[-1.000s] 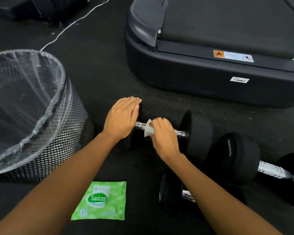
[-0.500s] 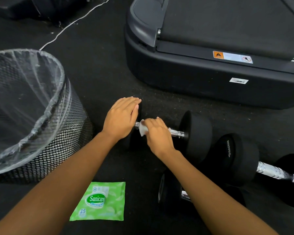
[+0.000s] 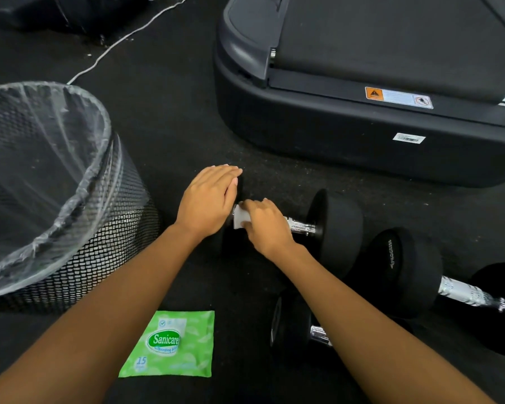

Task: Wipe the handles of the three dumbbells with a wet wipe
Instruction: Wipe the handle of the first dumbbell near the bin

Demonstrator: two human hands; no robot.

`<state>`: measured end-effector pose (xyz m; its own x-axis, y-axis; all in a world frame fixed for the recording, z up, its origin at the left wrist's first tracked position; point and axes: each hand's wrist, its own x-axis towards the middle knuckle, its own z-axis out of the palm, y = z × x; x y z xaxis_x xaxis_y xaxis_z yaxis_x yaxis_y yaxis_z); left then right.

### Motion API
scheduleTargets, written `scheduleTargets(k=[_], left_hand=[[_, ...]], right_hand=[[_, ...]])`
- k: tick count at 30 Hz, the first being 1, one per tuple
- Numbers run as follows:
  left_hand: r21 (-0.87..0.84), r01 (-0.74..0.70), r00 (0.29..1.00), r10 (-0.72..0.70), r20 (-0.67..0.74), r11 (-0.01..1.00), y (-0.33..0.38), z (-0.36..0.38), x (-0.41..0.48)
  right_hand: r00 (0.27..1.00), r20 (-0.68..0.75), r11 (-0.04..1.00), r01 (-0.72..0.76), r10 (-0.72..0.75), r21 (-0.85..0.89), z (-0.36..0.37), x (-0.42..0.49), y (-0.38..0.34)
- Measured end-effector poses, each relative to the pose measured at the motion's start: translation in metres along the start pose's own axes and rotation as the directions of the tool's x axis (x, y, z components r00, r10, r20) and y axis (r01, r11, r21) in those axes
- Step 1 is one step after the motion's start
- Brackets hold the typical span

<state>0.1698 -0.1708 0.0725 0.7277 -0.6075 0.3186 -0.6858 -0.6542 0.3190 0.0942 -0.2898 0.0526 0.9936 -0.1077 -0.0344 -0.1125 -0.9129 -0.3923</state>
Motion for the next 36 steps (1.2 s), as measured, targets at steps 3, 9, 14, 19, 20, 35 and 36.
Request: scheduleTargets(k=[3,9,14,19,20,35,36], left_hand=[[-0.003,-0.011,1.0,0.011,-0.007,1.0,0.001,-0.001,-0.002],[-0.003,-0.005,1.0,0.005,0.004,1.0,0.001,-0.001,-0.001],[-0.004,0.003,1.0,-0.003,0.009,1.0,0.001,-0.001,0.0],[-0.014,-0.014,1.0,0.014,-0.017,1.0,0.002,-0.001,-0.001],[-0.016,-0.016,1.0,0.015,-0.023,1.0,0.002,-0.001,-0.001],[-0.004,-0.012,1.0,0.012,-0.014,1.0,0.002,-0.001,-0.002],[-0.006,-0.012,1.0,0.012,-0.019,1.0,0.001,-0.001,-0.002]], right_hand=[[0.999,-0.05,0.999,0.019,-0.017,0.047,-0.003,-0.016,0.013],[0.984,0.089,0.973,-0.168,0.156,0.158,-0.007,0.003,0.01],[0.998,0.049,0.994,-0.052,0.048,0.096,-0.004,0.004,0.002],[0.998,-0.065,0.995,-0.005,0.012,0.103,-0.01,-0.024,0.021],[0.996,-0.083,0.992,-0.024,0.034,0.126,-0.01,-0.027,0.023],[1.0,-0.01,0.993,-0.017,0.019,0.114,-0.008,-0.02,0.021],[0.998,-0.013,0.986,-0.057,0.059,0.155,-0.008,-0.023,0.024]])
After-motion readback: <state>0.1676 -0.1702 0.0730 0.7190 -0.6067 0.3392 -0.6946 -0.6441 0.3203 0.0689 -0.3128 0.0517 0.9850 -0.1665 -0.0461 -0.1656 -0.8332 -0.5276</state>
